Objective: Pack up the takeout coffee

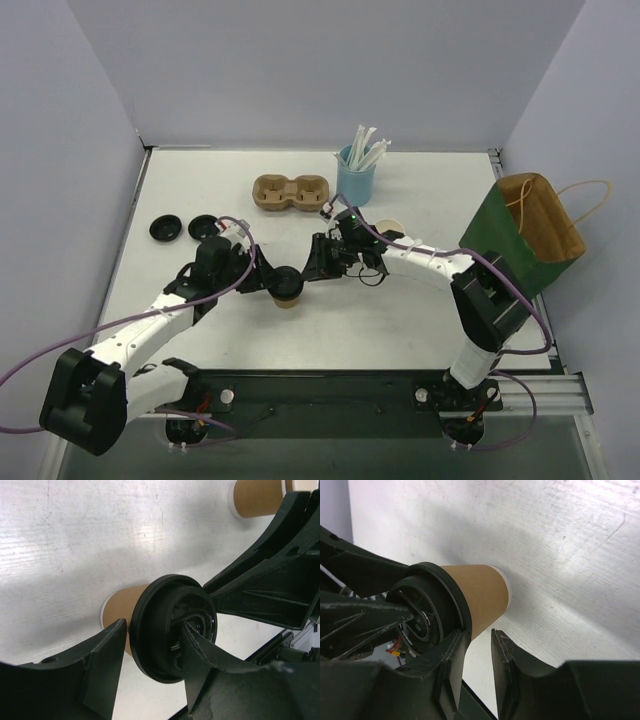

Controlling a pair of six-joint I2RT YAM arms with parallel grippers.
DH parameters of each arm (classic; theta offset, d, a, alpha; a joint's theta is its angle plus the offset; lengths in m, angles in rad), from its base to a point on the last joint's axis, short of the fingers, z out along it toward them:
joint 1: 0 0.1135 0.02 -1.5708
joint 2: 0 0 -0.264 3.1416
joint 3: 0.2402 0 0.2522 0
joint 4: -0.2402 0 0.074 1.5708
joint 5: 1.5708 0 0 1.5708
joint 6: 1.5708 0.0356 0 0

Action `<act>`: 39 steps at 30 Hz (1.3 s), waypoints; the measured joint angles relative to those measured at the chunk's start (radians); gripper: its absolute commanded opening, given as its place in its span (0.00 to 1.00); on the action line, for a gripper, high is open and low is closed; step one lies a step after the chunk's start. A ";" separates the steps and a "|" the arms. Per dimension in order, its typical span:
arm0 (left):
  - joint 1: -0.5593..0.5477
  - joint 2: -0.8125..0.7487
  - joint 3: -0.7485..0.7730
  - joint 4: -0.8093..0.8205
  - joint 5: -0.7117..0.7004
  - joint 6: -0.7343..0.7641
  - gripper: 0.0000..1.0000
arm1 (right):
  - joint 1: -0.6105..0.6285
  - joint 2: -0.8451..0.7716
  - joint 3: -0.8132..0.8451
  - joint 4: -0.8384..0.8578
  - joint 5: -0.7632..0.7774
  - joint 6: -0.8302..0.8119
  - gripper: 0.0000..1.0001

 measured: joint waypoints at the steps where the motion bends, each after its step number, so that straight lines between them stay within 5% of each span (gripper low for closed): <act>1: -0.003 0.003 0.015 -0.026 0.000 0.000 0.64 | 0.002 0.000 0.017 -0.034 0.018 -0.012 0.36; 7: -0.007 0.032 0.183 -0.225 -0.015 0.019 0.82 | 0.004 -0.014 0.103 -0.203 0.098 -0.089 0.51; 17: 0.068 0.041 0.480 -0.445 -0.185 0.104 0.97 | 0.093 -0.088 0.243 -0.383 0.301 -0.167 0.70; 27: 0.537 -0.025 0.420 -0.645 -0.313 0.167 0.97 | 0.259 0.000 0.467 -0.502 0.489 -0.233 0.78; 39: 0.575 -0.111 0.289 -0.654 -0.275 0.187 0.93 | 0.306 0.175 0.562 -0.606 0.568 -0.294 0.76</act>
